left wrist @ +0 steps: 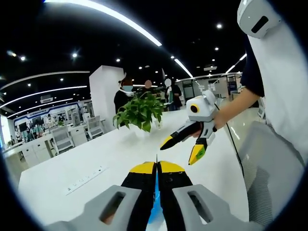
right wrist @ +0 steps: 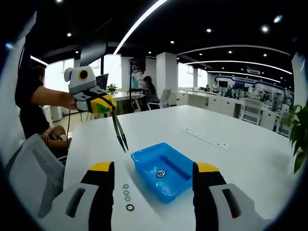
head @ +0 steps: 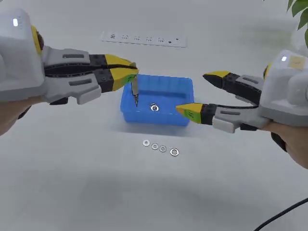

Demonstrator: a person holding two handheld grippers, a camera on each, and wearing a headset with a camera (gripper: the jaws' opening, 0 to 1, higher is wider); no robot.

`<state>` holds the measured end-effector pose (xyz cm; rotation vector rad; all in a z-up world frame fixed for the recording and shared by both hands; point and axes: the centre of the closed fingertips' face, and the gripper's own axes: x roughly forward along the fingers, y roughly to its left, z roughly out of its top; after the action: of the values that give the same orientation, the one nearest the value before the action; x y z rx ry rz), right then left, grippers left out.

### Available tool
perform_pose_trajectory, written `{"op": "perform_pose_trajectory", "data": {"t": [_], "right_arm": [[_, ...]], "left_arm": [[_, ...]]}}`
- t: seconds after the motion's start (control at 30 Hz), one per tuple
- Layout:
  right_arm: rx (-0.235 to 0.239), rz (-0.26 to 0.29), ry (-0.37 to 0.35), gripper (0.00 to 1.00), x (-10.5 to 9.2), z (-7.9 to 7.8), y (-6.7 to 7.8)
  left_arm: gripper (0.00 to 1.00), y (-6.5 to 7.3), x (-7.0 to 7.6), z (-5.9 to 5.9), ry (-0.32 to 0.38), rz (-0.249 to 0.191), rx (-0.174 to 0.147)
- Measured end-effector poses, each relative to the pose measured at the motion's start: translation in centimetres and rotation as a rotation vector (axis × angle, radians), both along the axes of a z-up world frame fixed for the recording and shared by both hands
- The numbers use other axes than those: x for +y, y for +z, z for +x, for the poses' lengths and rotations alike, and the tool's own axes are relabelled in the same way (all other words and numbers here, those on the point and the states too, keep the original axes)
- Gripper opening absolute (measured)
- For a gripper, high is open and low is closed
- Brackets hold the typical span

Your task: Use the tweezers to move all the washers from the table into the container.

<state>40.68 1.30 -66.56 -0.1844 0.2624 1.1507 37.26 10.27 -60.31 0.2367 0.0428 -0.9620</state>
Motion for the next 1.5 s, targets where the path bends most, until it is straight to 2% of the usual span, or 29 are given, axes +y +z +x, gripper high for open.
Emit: {"op": "perform_pose_trajectory", "data": {"t": [0.1, 0.13, 0.23, 0.3, 0.37, 0.47, 0.6, 0.8, 0.93, 1.0, 1.1, 1.5], "right_arm": [[-0.009, -0.045, -0.002, 0.69, -1.1, -1.1, -1.0], [-0.026, -0.067, -0.03, 0.69, -1.8, -1.1, -1.4], [0.015, -0.041, -0.083, 0.7, -3.1, -1.5, -2.0], [0.026, -0.043, -0.112, 0.72, -4.0, -1.7, -2.5], [0.06, -0.04, -0.133, 0.75, -4.5, -2.3, -3.1], [0.079, -0.074, -0.136, 0.8, -4.9, -3.3, -4.2], [0.096, -0.087, -0.143, 0.83, -5.1, -4.4, -5.1], [0.118, -0.105, -0.145, 0.88, -5.1, -5.0, -6.2], [0.157, -0.117, -0.115, 1.0, -4.5, -5.7, -6.8], [0.143, -0.129, -0.083, 1.0, -4.2, -6.1, -6.9], [0.14, -0.143, -0.068, 1.0, -4.0, -6.2, -7.1], [0.172, -0.139, -0.057, 1.0, -3.5, -6.2, -7.9]], "left_arm": [[0.04, -0.6, -0.2, -0.5, -0.005, -0.008, 0.012], [0.04, -1.1, -0.3, -0.5, -0.006, -0.009, 0.035], [0.04, -2.4, -0.4, -0.6, -0.003, 0.011, 0.054], [0.04, -2.7, -0.7, -0.8, -0.021, 0.008, 0.048], [0.04, -3.1, -1.2, -1.1, -0.044, 0.008, 0.044], [0.04, -3.7, -1.7, -1.4, -0.06, -0.012, 0.049], [0.04, -4.6, -2.6, -2.1, -0.086, -0.028, 0.074], [0.04, -5.3, -3.1, -2.1, -0.103, -0.035, 0.086], [0.04, -6.1, -3.0, -1.7, -0.102, -0.025, 0.093], [0.04, -6.4, -2.9, -1.5, -0.106, -0.033, 0.108], [0.04, -6.8, -2.9, -1.3, -0.113, -0.03, 0.113], [0.04, -7.7, -3.1, -1.5, -0.154, -0.028, 0.144]]}}
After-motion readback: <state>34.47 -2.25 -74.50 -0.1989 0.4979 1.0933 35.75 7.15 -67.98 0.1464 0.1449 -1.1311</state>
